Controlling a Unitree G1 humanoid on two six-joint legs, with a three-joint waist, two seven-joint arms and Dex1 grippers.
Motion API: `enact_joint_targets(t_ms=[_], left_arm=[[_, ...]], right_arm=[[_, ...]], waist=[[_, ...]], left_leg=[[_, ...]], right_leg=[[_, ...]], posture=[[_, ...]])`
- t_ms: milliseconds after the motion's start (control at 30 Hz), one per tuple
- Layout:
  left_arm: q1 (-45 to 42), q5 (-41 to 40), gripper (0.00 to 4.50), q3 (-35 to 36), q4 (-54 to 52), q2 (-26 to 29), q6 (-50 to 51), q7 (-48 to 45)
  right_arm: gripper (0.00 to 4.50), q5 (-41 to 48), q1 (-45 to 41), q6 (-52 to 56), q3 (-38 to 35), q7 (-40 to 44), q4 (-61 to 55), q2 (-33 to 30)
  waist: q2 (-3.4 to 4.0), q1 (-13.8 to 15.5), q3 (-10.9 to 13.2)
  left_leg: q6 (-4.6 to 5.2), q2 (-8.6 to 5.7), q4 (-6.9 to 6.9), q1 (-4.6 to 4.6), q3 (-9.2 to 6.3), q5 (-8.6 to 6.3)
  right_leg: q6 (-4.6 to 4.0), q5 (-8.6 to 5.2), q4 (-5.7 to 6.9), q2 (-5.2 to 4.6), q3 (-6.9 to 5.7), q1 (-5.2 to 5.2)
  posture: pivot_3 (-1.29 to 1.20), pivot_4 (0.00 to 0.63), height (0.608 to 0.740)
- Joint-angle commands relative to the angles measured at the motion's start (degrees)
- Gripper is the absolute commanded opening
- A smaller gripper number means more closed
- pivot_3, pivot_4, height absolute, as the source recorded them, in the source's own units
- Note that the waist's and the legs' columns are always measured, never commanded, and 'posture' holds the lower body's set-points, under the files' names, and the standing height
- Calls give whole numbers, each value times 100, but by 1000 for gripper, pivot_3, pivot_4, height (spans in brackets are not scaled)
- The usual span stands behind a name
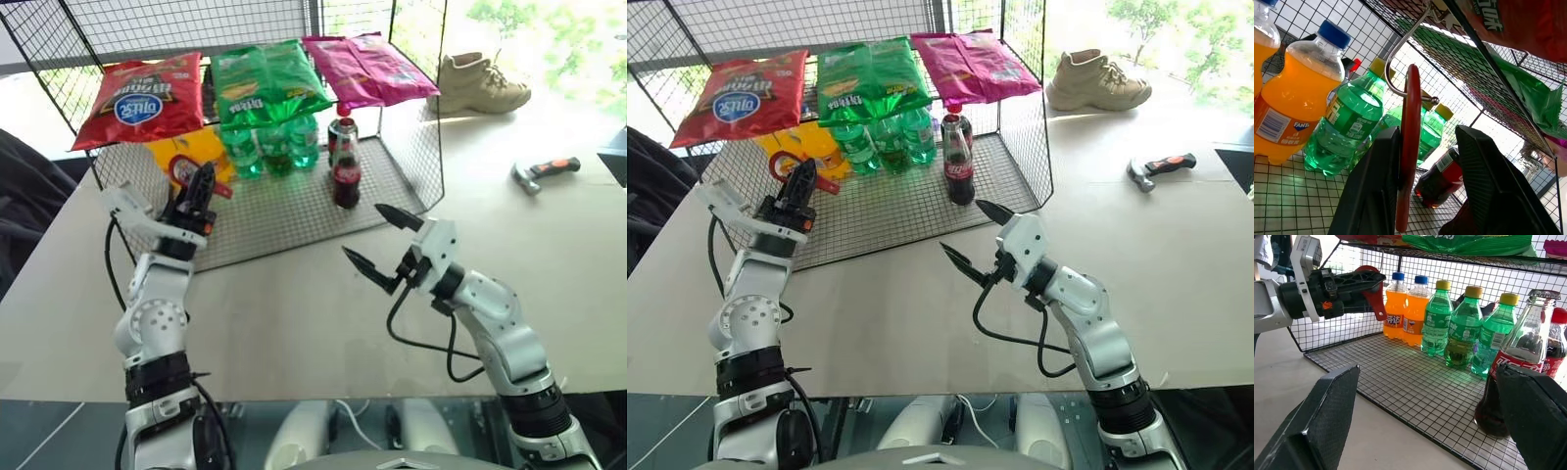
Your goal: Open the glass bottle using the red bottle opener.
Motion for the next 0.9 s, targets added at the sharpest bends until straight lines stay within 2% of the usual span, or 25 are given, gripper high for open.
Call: enact_joint_targets(t_ms=[33,167,267,333,367,900], left_arm=[[0,23,1819,27,-256,35,-75,2],[-27,-28,1819,82,-261,37,-100,15],[-31,-49,1039,98,-259,31,-111,20],[-25,-65,92,104,-258,30,-104,23],[-33,-73,17,109,-252,30,-99,34],[-198,-656,17,340,-314,-38,-4,230]], right_arm=[[4500,89,6,-107,-18,1,-93,23],[4500,91,16,-116,-14,6,-79,27],[4500,89,30,-126,-17,3,-71,28],[4500,87,40,-135,-19,-3,-71,32],[4500,89,33,-130,-23,-8,-71,35],[4500,232,-37,-243,-55,64,-92,121]], waist=[[0,2,0],[0,1,0],[0,1,0],[0,1,0],[0,1,0],[-1,0,1]], left_leg=[[0,0,0,0,0,0],[0,0,0,0,0,0],[0,0,0,0,0,0],[0,0,0,0,0,0],[0,0,0,0,0,0],[0,0,0,0,0,0]], right_leg=[[0,0,0,0,0,0],[0,0,0,0,0,0],[0,0,0,0,0,0],[0,0,0,0,0,0],[0,0,0,0,0,0],[0,0,-1,0,0,0]], posture=[[0,150,740],[0,150,740],[0,150,740],[0,150,740],[0,150,740],[0,150,740]])
